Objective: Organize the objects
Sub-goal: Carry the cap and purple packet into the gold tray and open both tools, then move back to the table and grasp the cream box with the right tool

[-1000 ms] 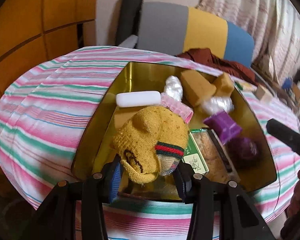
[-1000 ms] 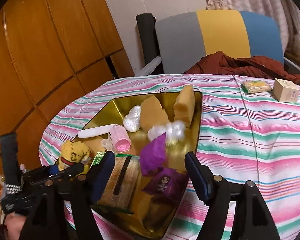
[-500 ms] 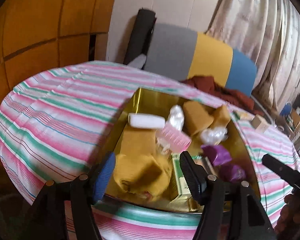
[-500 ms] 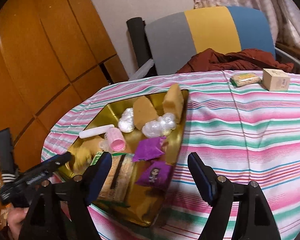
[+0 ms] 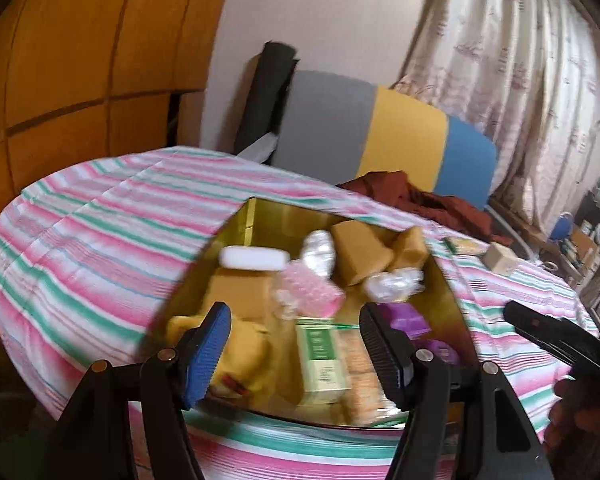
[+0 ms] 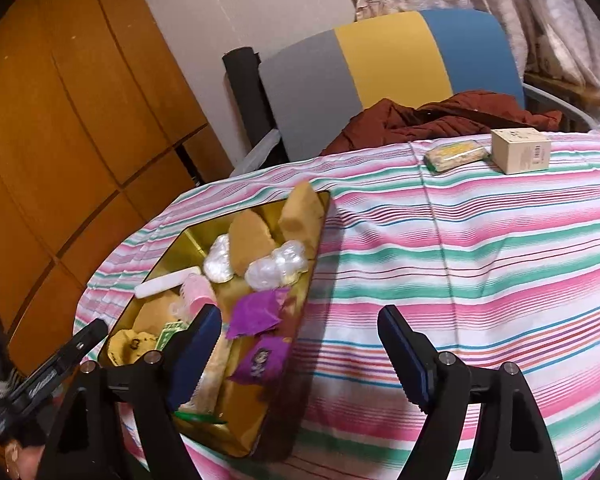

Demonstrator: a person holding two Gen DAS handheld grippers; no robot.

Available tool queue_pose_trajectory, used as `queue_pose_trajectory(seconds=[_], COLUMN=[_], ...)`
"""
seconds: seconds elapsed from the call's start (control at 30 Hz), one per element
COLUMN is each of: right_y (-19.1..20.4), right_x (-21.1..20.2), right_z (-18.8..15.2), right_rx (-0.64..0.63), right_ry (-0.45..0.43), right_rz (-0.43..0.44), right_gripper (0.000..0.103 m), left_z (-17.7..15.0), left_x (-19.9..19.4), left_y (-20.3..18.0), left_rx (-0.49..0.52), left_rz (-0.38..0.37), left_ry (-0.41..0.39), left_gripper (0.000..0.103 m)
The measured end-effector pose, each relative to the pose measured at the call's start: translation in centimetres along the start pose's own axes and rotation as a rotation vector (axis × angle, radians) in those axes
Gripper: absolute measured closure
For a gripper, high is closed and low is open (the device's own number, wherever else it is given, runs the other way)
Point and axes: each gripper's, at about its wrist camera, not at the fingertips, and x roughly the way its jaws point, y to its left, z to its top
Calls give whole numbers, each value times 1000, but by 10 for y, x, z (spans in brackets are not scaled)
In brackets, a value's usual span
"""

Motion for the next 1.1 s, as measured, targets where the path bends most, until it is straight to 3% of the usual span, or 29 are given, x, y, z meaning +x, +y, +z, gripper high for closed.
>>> queue_pose_trajectory(seconds=[0.2,0.33,0.43,0.73,1.1], right_y=[-28,-55,-77,-138,-185], right_x=[-3,-9,-14,-8,9], right_z=[10,20,29,54,71], right_rx=[33,94,88,96,92], right_ry=[-28,-44,-55,-9,30], right_rz=[-53,-62,-122,-312,-423], right_gripper=[19,18,17,15,15], left_z=[-3,3,3,-9,-19], left_x=[-1,17,29,52,84], left_y=[-45,-85,-111,-174,-215], left_rx=[26,78,88,207,261], left_rz=[-126,-195,-250,-291,-319], left_ry=[-14,37,80,177,259], left_gripper=[30,30,30,30,30])
